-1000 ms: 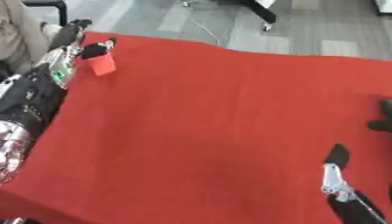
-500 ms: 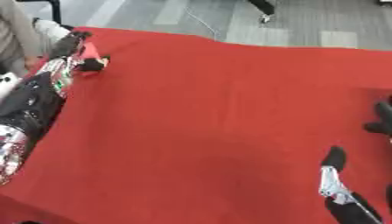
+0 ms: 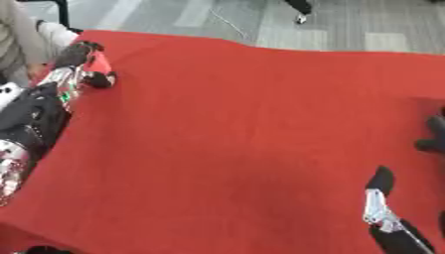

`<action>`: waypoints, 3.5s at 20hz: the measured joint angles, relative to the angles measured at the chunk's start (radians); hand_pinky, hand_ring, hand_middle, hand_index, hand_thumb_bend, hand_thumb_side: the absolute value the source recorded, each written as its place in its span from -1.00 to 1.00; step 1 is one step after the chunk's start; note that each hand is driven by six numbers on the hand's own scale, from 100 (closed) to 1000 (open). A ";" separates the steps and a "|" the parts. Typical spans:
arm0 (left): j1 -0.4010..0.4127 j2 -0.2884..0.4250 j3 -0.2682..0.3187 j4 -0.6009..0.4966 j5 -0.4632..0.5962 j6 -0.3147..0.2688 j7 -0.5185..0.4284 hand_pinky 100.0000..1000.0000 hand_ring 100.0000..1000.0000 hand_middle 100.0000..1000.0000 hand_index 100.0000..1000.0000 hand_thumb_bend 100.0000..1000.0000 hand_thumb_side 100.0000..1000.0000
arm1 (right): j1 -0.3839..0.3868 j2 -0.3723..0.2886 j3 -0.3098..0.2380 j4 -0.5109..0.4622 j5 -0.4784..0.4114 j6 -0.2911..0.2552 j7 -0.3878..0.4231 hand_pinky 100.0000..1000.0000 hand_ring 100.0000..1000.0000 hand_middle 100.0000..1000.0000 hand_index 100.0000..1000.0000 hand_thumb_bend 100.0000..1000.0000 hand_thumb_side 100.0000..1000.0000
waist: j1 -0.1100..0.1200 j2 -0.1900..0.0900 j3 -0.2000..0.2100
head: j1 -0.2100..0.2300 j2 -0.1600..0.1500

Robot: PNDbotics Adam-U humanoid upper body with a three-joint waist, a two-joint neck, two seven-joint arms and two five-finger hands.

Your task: Pick up the objects with one hand, pass them to the other hand, and then place them into the box on the other side of the table.

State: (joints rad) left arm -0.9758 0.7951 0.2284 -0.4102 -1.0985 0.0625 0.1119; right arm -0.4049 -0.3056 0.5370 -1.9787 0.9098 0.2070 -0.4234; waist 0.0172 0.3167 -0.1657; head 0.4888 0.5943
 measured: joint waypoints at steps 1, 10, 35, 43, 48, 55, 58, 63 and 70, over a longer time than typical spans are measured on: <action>0.000 0.002 0.000 0.000 0.001 -0.002 0.002 0.20 -0.23 -0.38 0.17 -1.00 -0.76 | 0.000 0.000 0.000 0.000 0.000 0.000 0.000 0.34 0.74 0.25 0.89 -1.00 -0.16 | 0.000 0.000 0.001 | 0.002 0.000; 0.022 0.004 0.023 -0.071 0.076 -0.048 0.046 0.12 -0.40 -0.63 -0.10 -1.00 -0.70 | 0.002 0.000 -0.001 0.000 0.000 0.006 0.005 0.34 0.73 0.26 0.89 -1.00 -0.16 | -0.005 -0.019 0.019 | 0.011 0.002; 0.028 0.005 0.046 -0.160 0.017 -0.183 -0.254 0.13 -0.38 -0.52 -0.01 -1.00 -0.68 | 0.009 -0.002 -0.006 0.000 0.000 0.011 0.017 0.34 0.73 0.26 0.88 -1.00 -0.17 | 0.000 -0.053 0.025 | 0.021 0.012; 0.048 -0.014 0.050 -0.360 0.246 -0.293 -0.345 0.05 -0.46 -0.61 -0.10 -1.00 -0.64 | 0.010 -0.017 -0.007 0.000 -0.002 0.009 0.035 0.36 0.71 0.28 0.88 -1.00 -0.07 | 0.000 -0.109 0.056 | -0.008 0.078; 0.106 -0.073 0.012 -0.520 0.548 -0.337 -0.477 0.03 -0.50 -0.64 -0.14 -1.00 -0.59 | 0.014 -0.027 -0.007 0.000 -0.008 0.000 0.058 0.36 0.71 0.29 0.88 -1.00 -0.17 | -0.001 -0.147 0.072 | -0.058 0.144; 0.197 -0.165 -0.082 -0.734 0.925 -0.291 -0.680 0.01 -0.51 -0.65 -0.16 -1.00 -0.56 | 0.018 -0.029 0.004 0.000 -0.018 -0.034 0.095 0.39 0.69 0.32 0.87 -1.00 -0.16 | -0.018 -0.187 0.085 | -0.178 0.170; 0.230 -0.211 -0.120 -0.806 1.020 -0.248 -0.747 0.00 -0.49 -0.64 -0.15 -1.00 -0.55 | 0.014 -0.029 0.014 0.000 -0.018 -0.058 0.114 0.40 0.68 0.34 0.86 -1.00 -0.26 | -0.021 -0.195 0.090 | -0.236 0.170; 0.277 -0.290 -0.181 -0.876 1.119 -0.147 -0.831 -0.01 -0.49 -0.63 -0.16 -1.00 -0.55 | -0.015 -0.038 0.029 0.000 0.007 -0.108 0.154 0.44 0.67 0.39 0.85 -1.00 -0.37 | -0.027 -0.196 0.093 | -0.302 0.170; 0.302 -0.370 -0.259 -0.922 1.195 -0.002 -0.918 -0.01 -0.47 -0.62 -0.16 -1.00 -0.30 | -0.065 -0.076 0.041 0.000 0.086 -0.183 0.214 0.51 0.63 0.45 0.80 -0.75 -0.46 | -0.030 -0.196 0.097 | -0.337 0.171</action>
State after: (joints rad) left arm -0.6734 0.4253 -0.0303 -1.3320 0.0968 0.0604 -0.8058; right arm -0.4695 -0.3816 0.5776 -1.9789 0.9963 0.0235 -0.2091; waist -0.0128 0.1208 -0.0682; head 0.1517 0.7650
